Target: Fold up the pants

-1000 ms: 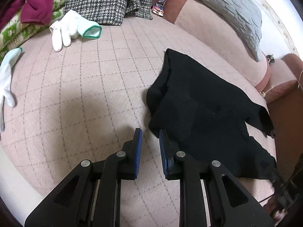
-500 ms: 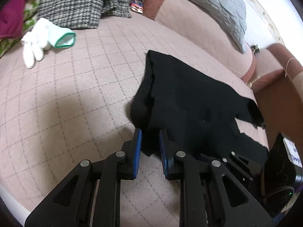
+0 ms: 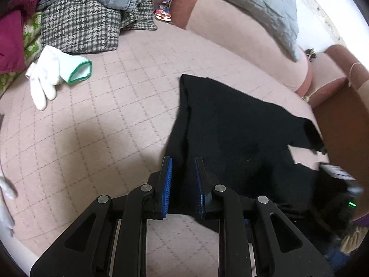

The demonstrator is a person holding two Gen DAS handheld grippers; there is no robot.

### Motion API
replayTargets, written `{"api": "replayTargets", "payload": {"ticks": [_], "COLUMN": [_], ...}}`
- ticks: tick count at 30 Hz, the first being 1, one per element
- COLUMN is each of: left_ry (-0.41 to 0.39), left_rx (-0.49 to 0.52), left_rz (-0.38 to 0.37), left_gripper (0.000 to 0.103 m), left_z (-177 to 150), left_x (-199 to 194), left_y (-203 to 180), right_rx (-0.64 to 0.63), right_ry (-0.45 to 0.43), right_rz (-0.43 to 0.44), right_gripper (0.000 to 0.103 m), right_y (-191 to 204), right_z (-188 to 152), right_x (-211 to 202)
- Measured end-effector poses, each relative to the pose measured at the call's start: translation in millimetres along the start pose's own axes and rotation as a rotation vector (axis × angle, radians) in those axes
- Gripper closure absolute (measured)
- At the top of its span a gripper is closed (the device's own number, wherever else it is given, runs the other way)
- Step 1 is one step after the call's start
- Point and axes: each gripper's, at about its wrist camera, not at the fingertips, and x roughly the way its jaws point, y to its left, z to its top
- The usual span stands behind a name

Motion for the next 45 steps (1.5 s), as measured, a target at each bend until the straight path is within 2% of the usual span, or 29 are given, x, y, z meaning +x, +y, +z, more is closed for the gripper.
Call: {"api": "replayTargets", "payload": {"ticks": [1,2,5,8,9,11,13,14,15,16,17,18,21,23,28,33,35,38,41,42,43,44,45], "left_ry": [-0.006,-0.01,-0.014,0.007,0.012,0.028,0.055,0.076,0.089,0.092,0.094,0.097,0.141,0.147,0.184,0.188,0.226,0.24,0.235,0.227,0.224,0.213,0.2], "left_rx": [0.0,-0.002,0.018,0.088,0.103,0.15,0.224,0.276,0.325,0.38,0.42,0.457,0.499,0.541,0.635,0.769,0.818,0.835,0.831,0.836,0.833,0.826,0.817], "left_rz": [-0.001,-0.011,-0.039,-0.045,-0.045,-0.056,-0.073,-0.079,-0.066,-0.032,-0.009,0.009,-0.013,0.015,0.033,0.014,0.023,0.024,0.056,0.074,0.074,0.061,0.052], "left_gripper": [0.086,0.086,0.086,0.086,0.086,0.086,0.086,0.082,0.072,0.06,0.059,0.059,0.059,0.059,0.058,0.058,0.058,0.052,0.03,0.025,0.025,0.025,0.025], "left_z": [0,3,16,38,44,61,77,85,92,99,102,108,121,125,131,125,124,129,135,135,134,131,129], "left_x": [1,1,5,23,28,43,60,70,79,90,98,107,131,143,166,158,164,173,182,185,187,187,188], "left_y": [0,-2,-9,-23,-26,-35,-46,-54,-61,-68,-74,-81,-91,-94,-97,-104,-105,-108,-112,-114,-115,-114,-113], "right_rx": [-0.046,-0.084,-0.139,-0.2,-0.217,-0.244,-0.271,-0.281,-0.289,-0.292,-0.294,-0.295,-0.319,-0.34,-0.37,-0.36,-0.373,-0.376,-0.367,-0.368,-0.37,-0.366,-0.364], "right_ry": [-0.007,-0.004,-0.066,-0.168,-0.18,-0.17,-0.104,-0.082,-0.066,-0.054,-0.04,-0.029,0.01,0.043,0.107,0.162,0.166,0.193,0.196,0.197,0.197,0.188,0.181], "right_rz": [-0.019,-0.051,-0.141,-0.337,-0.379,-0.464,-0.567,-0.593,-0.611,-0.621,-0.631,-0.631,-0.603,-0.58,-0.549,-0.514,-0.481,-0.479,-0.484,-0.483,-0.483,-0.489,-0.493], "right_gripper": [0.069,0.052,0.051,0.051,0.051,0.05,0.05,0.05,0.05,0.05,0.049,0.049,0.047,0.042,0.041,0.041,0.039,0.039,0.039,0.039,0.039,0.045,0.054], "right_y": [6,11,7,-15,-22,-44,-71,-82,-91,-99,-111,-118,-133,-143,-162,-178,-180,-185,-185,-185,-185,-185,-184], "right_z": [0,3,15,37,46,64,88,95,102,109,115,121,125,128,128,129,128,126,126,126,126,125,123], "right_x": [-6,-15,-47,-93,-100,-111,-112,-114,-116,-117,-118,-118,-123,-120,-110,-103,-102,-98,-94,-94,-93,-93,-93]}}
